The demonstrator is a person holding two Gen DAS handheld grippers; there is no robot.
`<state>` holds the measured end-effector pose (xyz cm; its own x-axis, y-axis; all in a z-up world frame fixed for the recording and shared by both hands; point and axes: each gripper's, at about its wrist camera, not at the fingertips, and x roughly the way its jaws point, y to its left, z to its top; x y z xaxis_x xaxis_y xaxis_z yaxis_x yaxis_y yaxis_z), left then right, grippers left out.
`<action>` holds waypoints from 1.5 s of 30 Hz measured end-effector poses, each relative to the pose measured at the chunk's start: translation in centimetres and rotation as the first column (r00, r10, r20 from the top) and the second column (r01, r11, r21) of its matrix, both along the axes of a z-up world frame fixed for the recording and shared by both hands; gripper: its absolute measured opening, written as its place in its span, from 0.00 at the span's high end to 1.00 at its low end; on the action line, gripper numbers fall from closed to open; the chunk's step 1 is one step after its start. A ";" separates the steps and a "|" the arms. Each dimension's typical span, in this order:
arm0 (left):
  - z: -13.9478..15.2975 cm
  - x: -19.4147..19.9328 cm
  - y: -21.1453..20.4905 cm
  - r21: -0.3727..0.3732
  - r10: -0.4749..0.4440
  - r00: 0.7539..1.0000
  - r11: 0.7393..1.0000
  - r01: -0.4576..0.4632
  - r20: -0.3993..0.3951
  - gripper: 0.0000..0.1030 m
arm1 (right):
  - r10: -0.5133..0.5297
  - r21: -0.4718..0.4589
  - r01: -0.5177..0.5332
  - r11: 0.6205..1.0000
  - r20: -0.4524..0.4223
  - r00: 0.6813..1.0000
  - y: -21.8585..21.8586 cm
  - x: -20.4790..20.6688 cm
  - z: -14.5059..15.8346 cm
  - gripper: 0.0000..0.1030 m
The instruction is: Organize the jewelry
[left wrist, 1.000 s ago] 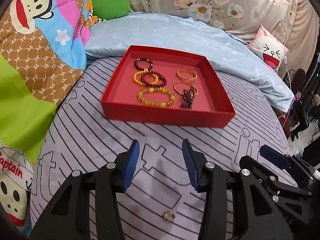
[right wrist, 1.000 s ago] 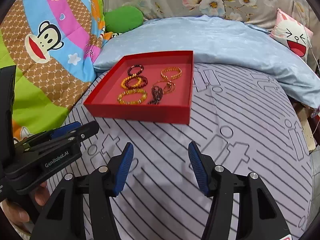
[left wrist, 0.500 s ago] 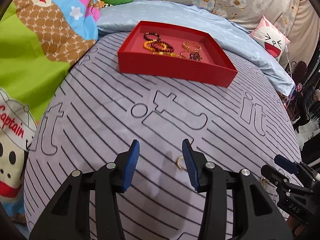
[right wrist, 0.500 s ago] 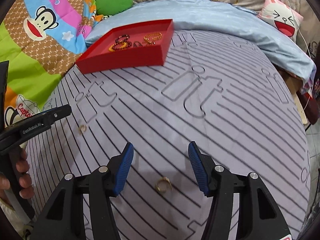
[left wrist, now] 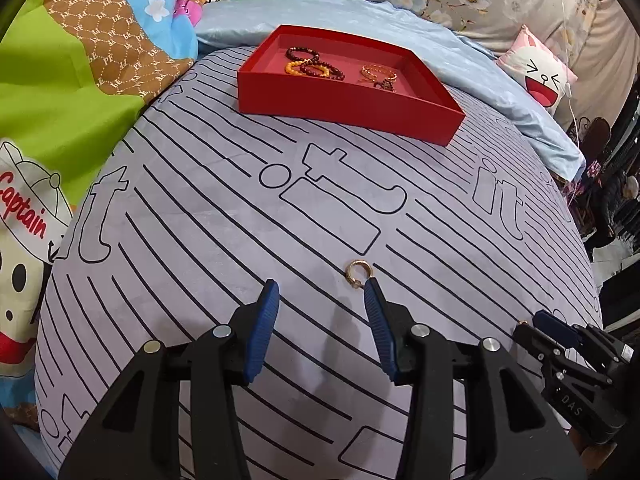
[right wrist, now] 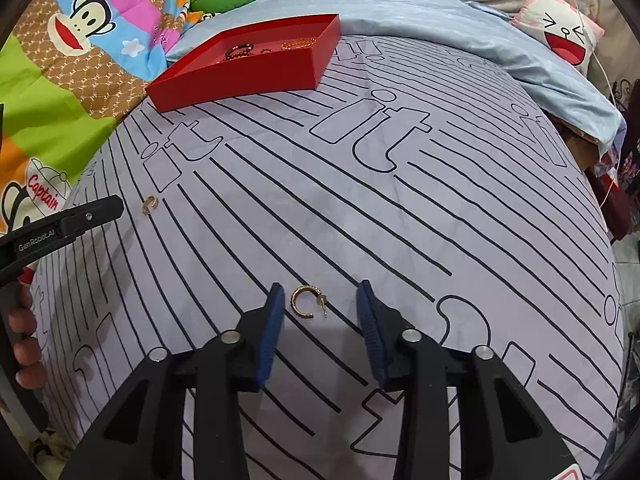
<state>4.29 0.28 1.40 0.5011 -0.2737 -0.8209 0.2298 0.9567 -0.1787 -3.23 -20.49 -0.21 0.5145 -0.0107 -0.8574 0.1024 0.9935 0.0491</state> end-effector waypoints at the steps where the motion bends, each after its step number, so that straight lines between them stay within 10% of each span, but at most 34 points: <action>1: 0.0 0.0 -0.1 0.000 -0.002 1.000 1.000 0.002 -0.001 0.59 | -0.002 -0.005 0.002 1.000 0.003 1.000 0.0 0.0 0.0 0.73; 19: -1.0 1.5 -2.9 0.041 -0.041 0.999 0.998 0.040 0.002 0.61 | -0.001 0.050 -0.001 0.999 0.035 0.999 0.7 2.2 0.7 0.83; 27: -1.6 2.0 -3.6 0.057 -0.062 0.998 0.996 0.062 0.003 0.84 | 0.010 0.059 -0.012 0.998 0.029 1.000 1.2 3.0 0.7 0.83; 45: 0.6 1.7 -4.5 0.039 -0.090 0.995 0.995 0.089 0.029 0.84 | 0.044 0.068 -0.049 0.996 0.079 0.996 2.2 4.7 2.6 0.83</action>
